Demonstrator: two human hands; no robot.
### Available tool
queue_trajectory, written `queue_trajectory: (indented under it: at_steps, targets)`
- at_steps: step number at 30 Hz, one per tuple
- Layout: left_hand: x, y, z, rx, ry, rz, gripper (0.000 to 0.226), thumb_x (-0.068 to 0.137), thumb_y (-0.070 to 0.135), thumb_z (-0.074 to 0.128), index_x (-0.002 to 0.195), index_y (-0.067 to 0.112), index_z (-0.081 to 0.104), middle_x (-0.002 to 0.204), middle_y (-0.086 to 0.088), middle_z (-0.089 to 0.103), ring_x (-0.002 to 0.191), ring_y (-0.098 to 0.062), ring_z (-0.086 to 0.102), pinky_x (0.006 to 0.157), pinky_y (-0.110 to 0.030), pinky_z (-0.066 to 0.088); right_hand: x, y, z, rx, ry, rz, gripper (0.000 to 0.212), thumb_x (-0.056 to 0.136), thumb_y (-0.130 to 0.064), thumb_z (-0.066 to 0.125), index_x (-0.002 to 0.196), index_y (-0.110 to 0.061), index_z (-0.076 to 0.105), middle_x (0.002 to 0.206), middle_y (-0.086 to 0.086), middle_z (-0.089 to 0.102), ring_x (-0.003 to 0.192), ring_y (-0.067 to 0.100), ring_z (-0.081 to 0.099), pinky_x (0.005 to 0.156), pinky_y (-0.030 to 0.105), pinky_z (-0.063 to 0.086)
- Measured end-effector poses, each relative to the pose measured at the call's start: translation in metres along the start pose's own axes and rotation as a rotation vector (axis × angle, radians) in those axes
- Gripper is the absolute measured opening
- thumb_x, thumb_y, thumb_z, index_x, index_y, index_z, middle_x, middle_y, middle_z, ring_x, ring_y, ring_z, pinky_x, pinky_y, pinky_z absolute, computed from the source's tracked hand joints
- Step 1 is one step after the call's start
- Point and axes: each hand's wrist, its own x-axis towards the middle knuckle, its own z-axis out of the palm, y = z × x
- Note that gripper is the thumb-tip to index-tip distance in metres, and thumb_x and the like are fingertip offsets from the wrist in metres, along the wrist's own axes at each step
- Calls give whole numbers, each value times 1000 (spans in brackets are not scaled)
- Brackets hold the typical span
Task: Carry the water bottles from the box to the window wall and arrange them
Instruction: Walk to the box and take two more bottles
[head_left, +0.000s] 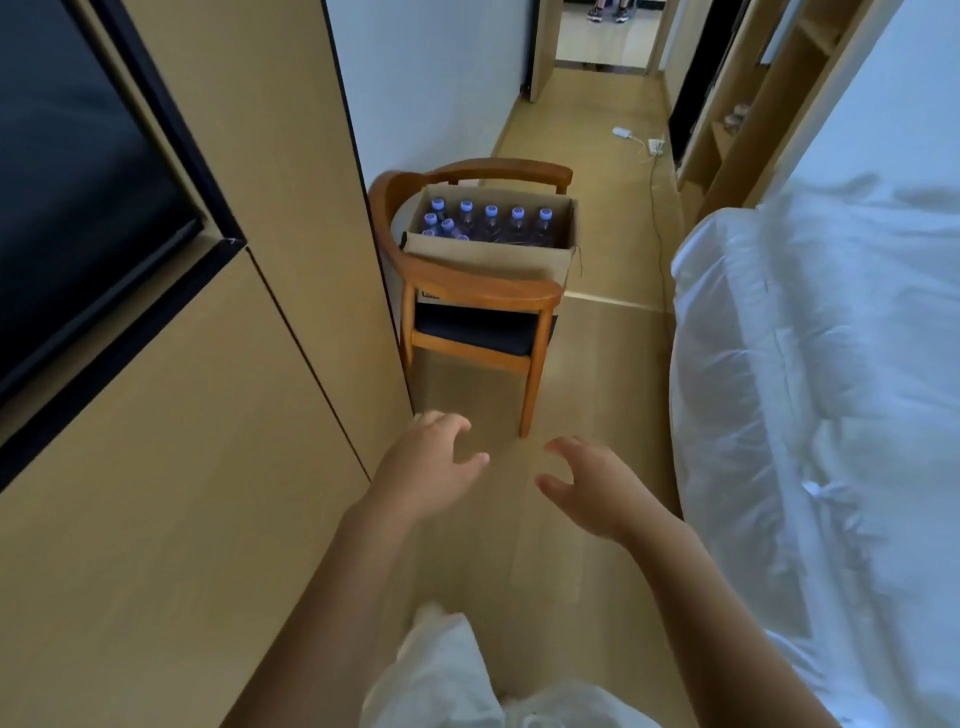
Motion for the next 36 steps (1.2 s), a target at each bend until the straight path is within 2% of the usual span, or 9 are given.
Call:
queue_trajectory:
  at_steps: [6,11,14,17,22,25,28,31,36]
  targets:
    - [111,-7,-10,-29,16,3,46,90,42,56,130,21,48,135,4,45,113,-14,49,86,-26,41,105,4,-32,-14,5,-30,50,91,-40,51,136,-20,42,135,-2,49,121,15,47,95,27,41]
    - [226,-10,-40,-34,7,21,48,91,43,54,132,20,46,137,4,42,118,-16,48,92,-31,43,212,-7,-74,18,33,-43,45,91,-38,52,133,-20,47,131,-2,52,119,16,49,94,29,42]
    - [289,-10,-63,-50,-1,29,47,91,42,54,132,20,47,134,4,43,114,-17,50,88,-31,45,267,-14,-98,71,28,-35,37,91,-36,53,124,-21,52,121,-4,55,104,14,54,76,19,44]
    - [338,-15,-79,-10,-3,40,47,91,41,55,132,19,48,132,4,46,116,-15,48,94,-32,44,316,-16,-113,153,58,-30,23,90,-35,54,112,-27,56,109,-8,60,86,5,53,62,11,37]
    - [393,-27,-83,4,-30,1,50,90,42,56,133,18,48,134,3,47,117,-14,49,94,-29,43,386,-17,-123,244,58,15,43,90,-37,55,130,-21,51,124,-4,56,102,8,50,82,20,36]
    - [428,-33,-80,-13,-8,-64,50,89,45,57,132,20,49,133,4,48,117,-14,49,93,-29,42,435,-12,-128,271,51,0,45,90,-37,57,131,-18,51,128,-2,56,114,13,52,91,22,37]
    - [466,-35,-73,-41,26,-114,49,88,43,59,130,19,51,130,2,51,118,-15,49,95,-28,40,490,-5,-129,346,23,-17,41,89,-40,57,125,-21,53,117,-6,59,106,10,54,86,23,42]
    - [503,-34,-68,-74,65,-186,47,88,41,60,128,17,53,129,2,52,119,-15,48,94,-26,38,550,1,-131,414,-35,-56,40,89,-41,57,124,-22,53,111,-13,53,99,3,49,81,20,37]
    - [546,-20,-60,-132,87,-344,37,89,38,59,121,20,56,119,2,55,109,-16,53,88,-27,43,635,10,-135,397,-175,-144,28,88,-36,60,113,-23,57,105,-11,57,96,5,51,77,15,34]
